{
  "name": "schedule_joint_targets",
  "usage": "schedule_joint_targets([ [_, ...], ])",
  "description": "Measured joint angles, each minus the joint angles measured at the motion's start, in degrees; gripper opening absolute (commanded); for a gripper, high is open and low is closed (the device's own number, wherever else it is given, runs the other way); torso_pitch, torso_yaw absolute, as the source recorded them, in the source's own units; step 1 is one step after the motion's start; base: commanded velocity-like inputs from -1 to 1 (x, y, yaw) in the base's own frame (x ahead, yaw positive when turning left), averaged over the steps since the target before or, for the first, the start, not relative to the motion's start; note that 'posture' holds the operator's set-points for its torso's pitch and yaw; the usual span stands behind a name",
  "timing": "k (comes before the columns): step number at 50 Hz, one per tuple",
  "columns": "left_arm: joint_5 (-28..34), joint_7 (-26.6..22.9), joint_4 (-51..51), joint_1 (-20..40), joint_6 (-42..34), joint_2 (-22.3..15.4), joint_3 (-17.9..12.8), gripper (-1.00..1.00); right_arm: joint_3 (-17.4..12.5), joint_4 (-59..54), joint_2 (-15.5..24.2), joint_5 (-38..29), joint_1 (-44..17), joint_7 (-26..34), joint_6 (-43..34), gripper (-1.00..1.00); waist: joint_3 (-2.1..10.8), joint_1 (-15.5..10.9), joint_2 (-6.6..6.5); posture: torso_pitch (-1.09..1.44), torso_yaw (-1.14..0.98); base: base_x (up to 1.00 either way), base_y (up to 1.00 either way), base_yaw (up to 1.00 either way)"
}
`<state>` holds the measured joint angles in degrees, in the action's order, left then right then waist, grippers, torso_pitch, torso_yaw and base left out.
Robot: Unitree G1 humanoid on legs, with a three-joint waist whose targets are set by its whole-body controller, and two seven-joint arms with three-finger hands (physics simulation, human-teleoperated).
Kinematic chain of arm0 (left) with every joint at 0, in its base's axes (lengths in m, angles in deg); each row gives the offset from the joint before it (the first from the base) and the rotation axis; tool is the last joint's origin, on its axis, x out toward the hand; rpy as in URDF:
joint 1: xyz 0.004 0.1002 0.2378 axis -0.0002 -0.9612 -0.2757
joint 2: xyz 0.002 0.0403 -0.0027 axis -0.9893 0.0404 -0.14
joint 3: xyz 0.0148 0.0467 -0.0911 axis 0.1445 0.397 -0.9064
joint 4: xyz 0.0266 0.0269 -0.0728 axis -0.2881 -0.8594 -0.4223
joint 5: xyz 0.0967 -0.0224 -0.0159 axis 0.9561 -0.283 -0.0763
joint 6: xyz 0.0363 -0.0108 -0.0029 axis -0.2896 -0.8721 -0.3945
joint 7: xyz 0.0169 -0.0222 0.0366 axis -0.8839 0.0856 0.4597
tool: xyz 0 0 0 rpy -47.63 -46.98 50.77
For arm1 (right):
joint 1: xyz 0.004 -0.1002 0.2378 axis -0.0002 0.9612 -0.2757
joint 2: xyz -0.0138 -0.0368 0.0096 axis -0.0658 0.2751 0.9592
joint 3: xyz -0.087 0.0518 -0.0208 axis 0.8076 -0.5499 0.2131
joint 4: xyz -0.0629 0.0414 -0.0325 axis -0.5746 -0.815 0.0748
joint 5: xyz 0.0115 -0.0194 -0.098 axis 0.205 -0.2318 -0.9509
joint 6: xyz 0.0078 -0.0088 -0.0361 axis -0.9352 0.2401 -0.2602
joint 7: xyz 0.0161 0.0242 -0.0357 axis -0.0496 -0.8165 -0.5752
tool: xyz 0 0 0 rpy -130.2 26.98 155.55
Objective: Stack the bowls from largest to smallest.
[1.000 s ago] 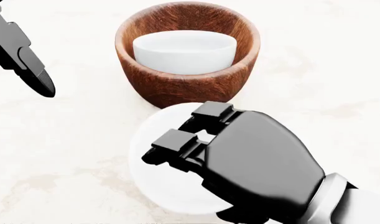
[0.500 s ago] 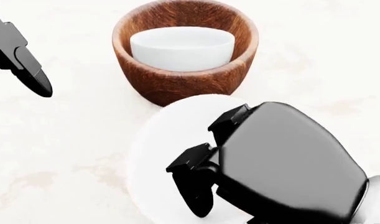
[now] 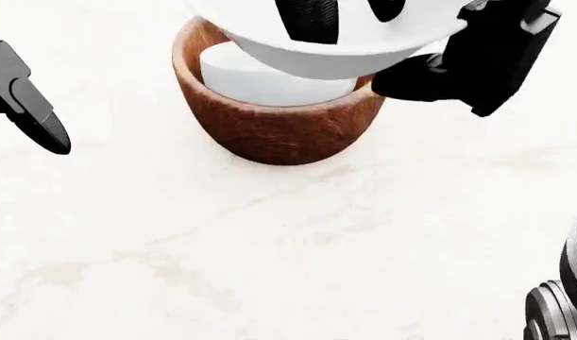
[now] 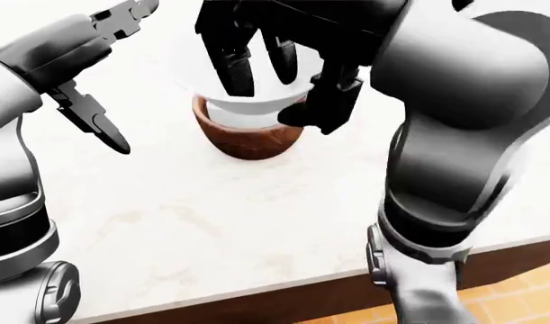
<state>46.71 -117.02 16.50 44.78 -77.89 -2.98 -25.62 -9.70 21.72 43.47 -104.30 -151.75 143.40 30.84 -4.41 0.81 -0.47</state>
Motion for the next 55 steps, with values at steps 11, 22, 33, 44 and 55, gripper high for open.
schedule_joint_targets([
  [11,-0.7,0.2,-0.3,-0.6,0.1,-0.9,-0.5,1.00,0.4,-25.3,-1.0,-4.4,-5.4,-6.9,13.3,-1.00,0.10,0.0,-0.17,0.00,0.00,0.00,0.00,0.00],
  [22,-0.7,0.5,0.3,-0.9,-0.1,-0.8,-0.4,1.00,2.4,-41.4,-5.4,-10.0,-5.1,-14.9,19.5,-1.00,0.09,0.0,-0.25,0.00,0.00,0.00,0.00,0.00],
  [33,-1.3,0.6,0.0,-0.9,-0.2,-1.6,-0.9,1.00,2.9,-53.9,-7.0,-12.8,-10.7,-20.7,22.8,-1.00,0.17,-0.1,-0.19,0.00,0.00,0.00,0.00,0.00],
  [44,-2.1,1.1,-0.5,-1.1,0.3,-2.3,-1.2,1.00,4.3,-61.2,-9.4,-15.0,-10.8,-22.6,24.5,-1.00,0.17,-0.3,-0.22,0.00,0.00,0.00,0.00,0.00],
  [55,-2.6,1.2,-0.2,-1.9,0.7,-2.8,-1.5,1.00,4.2,-62.6,-9.9,-16.0,-10.9,-23.4,24.9,-0.55,0.27,-0.3,-0.24,0.00,0.00,0.00,0.00,0.00],
])
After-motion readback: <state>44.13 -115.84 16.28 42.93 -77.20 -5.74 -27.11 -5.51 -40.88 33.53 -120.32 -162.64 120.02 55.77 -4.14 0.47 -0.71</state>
